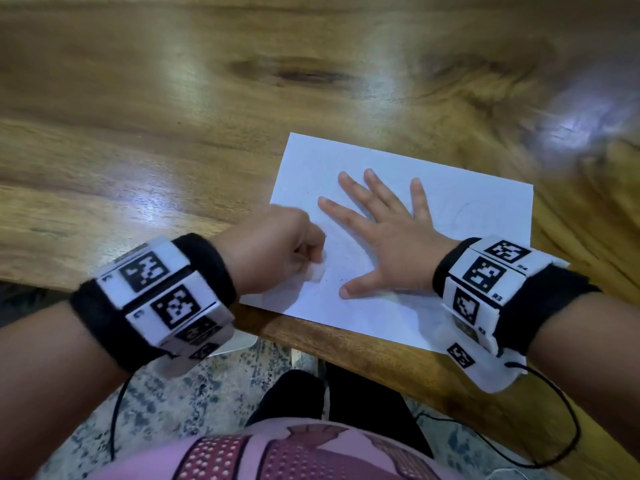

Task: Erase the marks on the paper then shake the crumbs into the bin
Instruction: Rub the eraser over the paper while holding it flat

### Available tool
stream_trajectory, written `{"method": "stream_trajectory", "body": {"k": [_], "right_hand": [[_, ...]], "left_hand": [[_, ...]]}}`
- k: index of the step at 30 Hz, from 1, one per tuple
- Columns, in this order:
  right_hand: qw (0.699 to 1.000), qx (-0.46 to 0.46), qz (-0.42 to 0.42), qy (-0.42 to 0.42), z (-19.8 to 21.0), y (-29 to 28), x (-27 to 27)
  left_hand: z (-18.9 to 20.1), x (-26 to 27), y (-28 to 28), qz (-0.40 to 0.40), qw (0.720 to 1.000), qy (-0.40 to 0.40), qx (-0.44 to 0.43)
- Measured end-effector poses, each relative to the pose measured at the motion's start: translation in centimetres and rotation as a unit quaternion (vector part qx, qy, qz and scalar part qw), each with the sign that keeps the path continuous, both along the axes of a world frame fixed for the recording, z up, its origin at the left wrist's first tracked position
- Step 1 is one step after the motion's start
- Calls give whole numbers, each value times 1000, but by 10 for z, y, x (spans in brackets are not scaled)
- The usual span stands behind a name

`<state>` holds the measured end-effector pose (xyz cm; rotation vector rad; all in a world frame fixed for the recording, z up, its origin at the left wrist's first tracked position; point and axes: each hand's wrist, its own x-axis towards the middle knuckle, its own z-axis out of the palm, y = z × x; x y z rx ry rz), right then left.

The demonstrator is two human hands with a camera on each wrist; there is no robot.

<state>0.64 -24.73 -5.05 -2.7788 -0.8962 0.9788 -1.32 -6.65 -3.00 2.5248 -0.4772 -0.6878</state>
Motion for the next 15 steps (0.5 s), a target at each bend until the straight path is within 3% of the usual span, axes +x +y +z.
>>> {"method": "stream_trajectory", "body": {"k": [4,10,15], "right_hand": [[1000,-2,2,2,0,0,1],[1000,-18,10,8,1,0,1],[1000,-5,5,0,-1,0,0]], "left_hand": [[-5,18,-13,20,999,-42,-4],[-5,-14,2,-67,996,61,-8],[-1,10,-22,0,999,-39,-6]]}}
